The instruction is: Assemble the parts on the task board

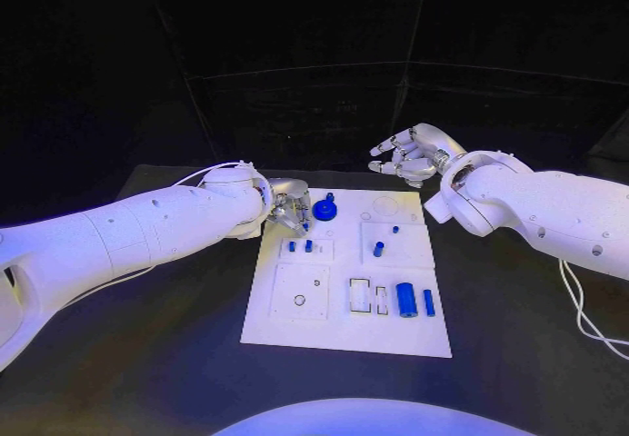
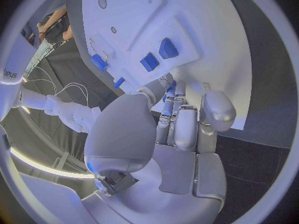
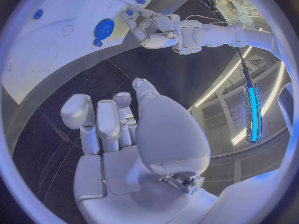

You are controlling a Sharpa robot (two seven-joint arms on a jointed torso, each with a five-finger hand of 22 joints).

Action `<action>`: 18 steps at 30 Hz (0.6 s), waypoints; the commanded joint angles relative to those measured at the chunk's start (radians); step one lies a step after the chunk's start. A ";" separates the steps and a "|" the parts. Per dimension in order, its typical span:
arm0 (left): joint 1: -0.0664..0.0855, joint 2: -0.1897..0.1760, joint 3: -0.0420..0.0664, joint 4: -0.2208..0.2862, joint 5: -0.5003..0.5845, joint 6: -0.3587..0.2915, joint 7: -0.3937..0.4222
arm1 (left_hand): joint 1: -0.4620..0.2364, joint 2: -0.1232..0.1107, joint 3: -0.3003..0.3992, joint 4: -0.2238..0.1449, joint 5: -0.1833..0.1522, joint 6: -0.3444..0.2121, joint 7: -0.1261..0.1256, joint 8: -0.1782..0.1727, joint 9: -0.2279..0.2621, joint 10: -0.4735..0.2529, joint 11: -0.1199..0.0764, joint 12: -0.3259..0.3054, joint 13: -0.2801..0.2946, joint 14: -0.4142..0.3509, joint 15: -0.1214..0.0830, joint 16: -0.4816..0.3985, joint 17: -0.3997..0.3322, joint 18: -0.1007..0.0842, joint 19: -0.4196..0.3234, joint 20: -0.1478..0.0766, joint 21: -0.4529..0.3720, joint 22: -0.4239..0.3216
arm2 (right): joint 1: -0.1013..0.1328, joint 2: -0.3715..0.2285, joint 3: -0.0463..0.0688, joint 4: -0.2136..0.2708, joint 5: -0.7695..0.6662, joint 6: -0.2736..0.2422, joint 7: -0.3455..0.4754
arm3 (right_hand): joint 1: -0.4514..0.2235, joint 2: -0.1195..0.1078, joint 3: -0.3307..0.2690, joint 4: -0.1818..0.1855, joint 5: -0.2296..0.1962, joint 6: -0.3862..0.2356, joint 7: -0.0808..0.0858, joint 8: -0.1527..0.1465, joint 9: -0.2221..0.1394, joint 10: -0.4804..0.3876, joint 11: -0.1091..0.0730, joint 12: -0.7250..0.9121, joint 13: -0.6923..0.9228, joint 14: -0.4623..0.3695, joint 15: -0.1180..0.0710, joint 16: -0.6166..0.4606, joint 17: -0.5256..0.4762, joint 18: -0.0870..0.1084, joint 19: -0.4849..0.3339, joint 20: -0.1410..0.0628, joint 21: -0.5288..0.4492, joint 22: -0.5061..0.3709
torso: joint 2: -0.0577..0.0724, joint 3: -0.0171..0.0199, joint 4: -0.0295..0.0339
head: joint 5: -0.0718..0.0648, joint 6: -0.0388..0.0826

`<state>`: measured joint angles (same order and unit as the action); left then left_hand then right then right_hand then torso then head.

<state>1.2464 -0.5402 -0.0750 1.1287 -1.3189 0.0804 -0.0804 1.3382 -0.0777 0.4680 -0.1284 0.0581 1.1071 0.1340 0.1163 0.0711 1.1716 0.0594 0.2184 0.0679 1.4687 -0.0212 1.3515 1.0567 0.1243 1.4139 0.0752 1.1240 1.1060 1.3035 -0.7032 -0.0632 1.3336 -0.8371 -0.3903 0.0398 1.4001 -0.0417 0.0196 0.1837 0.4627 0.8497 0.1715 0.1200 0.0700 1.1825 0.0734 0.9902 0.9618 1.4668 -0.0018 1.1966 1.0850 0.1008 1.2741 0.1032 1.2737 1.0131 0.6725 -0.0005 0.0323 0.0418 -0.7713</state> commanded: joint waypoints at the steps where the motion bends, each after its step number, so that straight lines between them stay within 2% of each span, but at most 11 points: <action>1: -0.002 -0.001 -0.002 0.000 -0.009 0.028 -0.028 | -0.014 -0.005 0.001 -0.003 -0.003 -0.012 0.006 -0.010 -0.003 -0.009 0.011 -0.010 -0.001 0.013 0.006 -0.005 -0.003 -0.015 -0.004 0.007 -0.006 -0.002 | 0.002 -0.001 0.001 0.003 0.000 0.003 -0.002 | 0.002 0.005 0.002 0.001 0.006 0.003 -0.006 0.006 0.001 -0.003 -0.001 0.000 -0.001 0.012 -0.007 -0.007 0.000 0.012 -0.004 -0.004 -0.003 -0.001 | 0.000 -0.0002 0.0011 | 0.000 0.000; 6: -0.002 -0.004 -0.002 0.001 -0.007 0.023 -0.035 | -0.024 -0.020 -0.001 -0.007 -0.003 -0.053 0.022 -0.038 -0.008 -0.038 0.026 -0.031 -0.003 0.010 0.017 -0.009 -0.015 -0.015 -0.008 0.016 -0.013 -0.006 | 0.002 -0.003 0.001 0.000 -0.007 0.004 -0.026 | -0.003 0.004 -0.001 0.005 0.005 0.003 -0.005 0.007 0.001 -0.008 0.000 -0.007 -0.008 0.008 -0.006 -0.019 -0.014 0.014 -0.012 -0.004 -0.012 -0.015 | -0.001 -0.0006 0.0006 | 0.000 0.000; 9: -0.002 -0.005 -0.002 0.001 -0.004 0.015 -0.037 | -0.029 -0.029 -0.004 -0.008 -0.003 -0.089 0.025 -0.054 -0.009 -0.052 0.031 -0.038 -0.002 0.008 0.022 -0.011 -0.020 -0.014 -0.010 0.020 -0.017 -0.008 | 0.002 -0.005 0.001 -0.004 -0.013 0.007 -0.045 | -0.007 0.002 -0.006 0.011 0.006 0.009 -0.007 0.012 0.001 -0.043 -0.001 -0.051 -0.053 -0.012 -0.006 -0.078 -0.078 0.027 -0.048 -0.004 -0.051 -0.078 | -0.001 -0.0004 0.0011 | 0.000 0.000; 18: -0.002 -0.011 -0.002 -0.014 -0.001 0.002 -0.040 | -0.040 -0.041 -0.013 -0.007 -0.003 -0.125 0.035 -0.054 -0.007 -0.074 0.041 -0.046 -0.002 0.005 0.029 -0.014 -0.031 -0.010 -0.019 0.028 -0.037 -0.025 | 0.002 -0.015 0.001 -0.009 -0.073 0.034 -0.101 | 0.004 0.009 -0.006 0.021 -0.010 0.018 -0.011 0.027 0.002 -0.118 -0.006 -0.194 -0.200 -0.016 -0.011 -0.120 -0.110 0.032 -0.061 -0.007 -0.083 -0.117 | -0.001 0.0002 0.0011 | 0.000 0.002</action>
<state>1.2458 -0.5480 -0.0752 1.1211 -1.3172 0.0833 -0.0967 1.3014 -0.1146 0.4623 -0.1340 0.0582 0.9860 0.1695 0.0630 0.0635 1.1038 0.1018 0.1742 0.0661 1.4669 -0.0012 1.3428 1.0276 0.1243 1.3981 0.0981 1.0938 1.0813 1.3035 -0.7173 -0.0632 1.3247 -0.8654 -0.3812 -0.0217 1.4007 -0.0411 0.0127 0.2016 0.4565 0.8605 0.1600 0.1428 0.0712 1.0695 0.0675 0.8056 0.7713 1.4540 -0.0073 1.0805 0.9760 0.1169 1.2165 0.0963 1.1948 0.8969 0.6718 -0.0009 0.0337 0.0422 -0.7704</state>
